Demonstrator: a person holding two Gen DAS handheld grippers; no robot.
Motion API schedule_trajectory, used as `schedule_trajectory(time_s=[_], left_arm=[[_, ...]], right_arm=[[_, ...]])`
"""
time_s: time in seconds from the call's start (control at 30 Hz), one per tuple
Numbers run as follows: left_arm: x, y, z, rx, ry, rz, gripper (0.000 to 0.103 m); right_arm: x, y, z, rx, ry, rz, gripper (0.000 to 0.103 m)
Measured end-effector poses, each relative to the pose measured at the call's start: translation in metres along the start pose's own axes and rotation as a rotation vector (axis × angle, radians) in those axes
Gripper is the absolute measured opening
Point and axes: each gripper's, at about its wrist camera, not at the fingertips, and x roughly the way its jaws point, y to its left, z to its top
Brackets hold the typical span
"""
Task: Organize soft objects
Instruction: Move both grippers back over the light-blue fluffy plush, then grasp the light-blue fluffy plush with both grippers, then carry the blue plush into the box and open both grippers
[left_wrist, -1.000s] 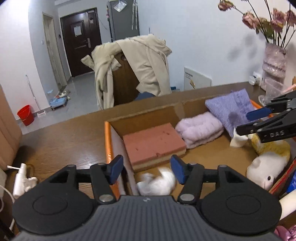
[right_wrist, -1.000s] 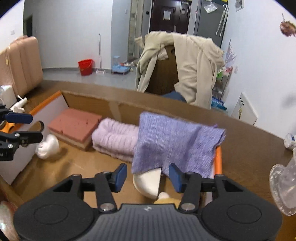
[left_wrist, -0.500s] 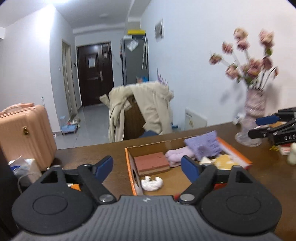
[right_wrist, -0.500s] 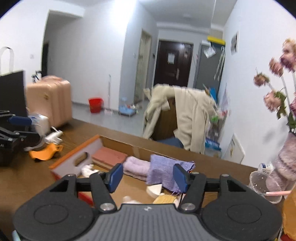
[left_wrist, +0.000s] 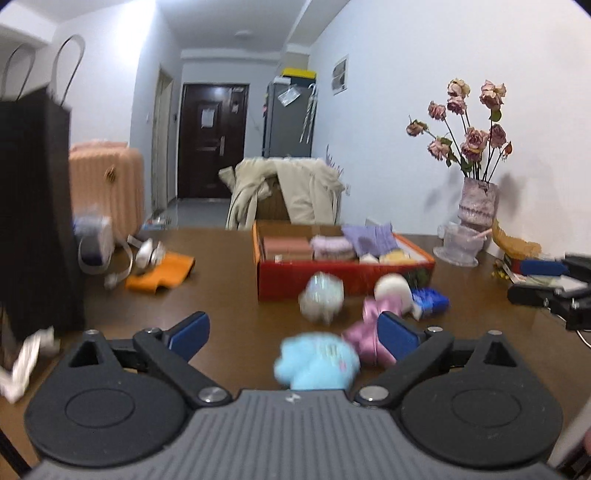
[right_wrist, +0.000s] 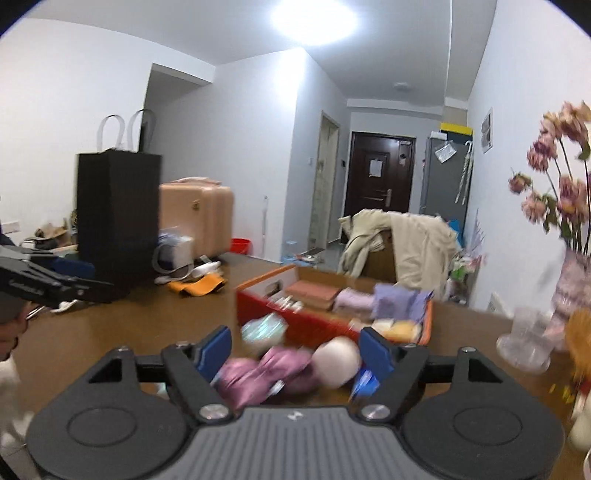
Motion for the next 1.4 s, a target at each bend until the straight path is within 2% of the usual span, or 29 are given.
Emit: schedule_trajectory(time_s=[0.23, 0.37, 0.53, 0.7, 0.8, 0.9, 0.97, 1.03, 1.1, 1.17, 1.4], left_arm=[[-0.004, -0.001, -0.027, -0.012, 0.049, -0.019, 0.1], [0.02, 0.001, -0.035, -0.045, 0.078, -0.049, 0.1], [0.062, 0.02, -0.041, -0.152, 0.128, -0.108, 0.097], [0.103, 0.035, -0.032, -0.183, 0.169, -0.152, 0.076], [0.129, 0.047, -0.029, -0.211, 0.199, -0.187, 0.069], [0.149, 0.064, -0.033, -0.294, 0.244, -0.267, 0.063], [0.157, 0.078, -0.038, -0.385, 0.278, -0.343, 0.059], [0.161, 0.086, -0.041, -0.438, 0.294, -0.383, 0.05], [0.163, 0.088, -0.042, -0.447, 0.297, -0.377, 0.041], [0.165, 0.09, -0.041, -0.459, 0.303, -0.371, 0.037], [0.168, 0.09, -0.041, -0.467, 0.316, -0.361, 0.035]], right_arm=[[-0.013, 0.023, -0.038, 0.064, 0.055, 0.051, 0.076], [0.0, 0.028, -0.044, 0.116, 0.076, 0.102, 0.076], [0.037, 0.034, -0.051, 0.186, 0.126, 0.139, 0.075], [0.09, 0.044, -0.046, 0.249, 0.182, 0.205, 0.064], [0.12, 0.048, -0.042, 0.281, 0.212, 0.204, 0.059], [0.146, 0.048, -0.039, 0.324, 0.232, 0.214, 0.056], [0.162, 0.047, -0.039, 0.347, 0.247, 0.227, 0.049], [0.175, 0.045, -0.041, 0.372, 0.27, 0.243, 0.041], [0.182, 0.043, -0.043, 0.402, 0.277, 0.257, 0.04], [0.186, 0.041, -0.043, 0.415, 0.281, 0.263, 0.039], [0.189, 0.039, -0.045, 0.424, 0.284, 0.279, 0.039]])
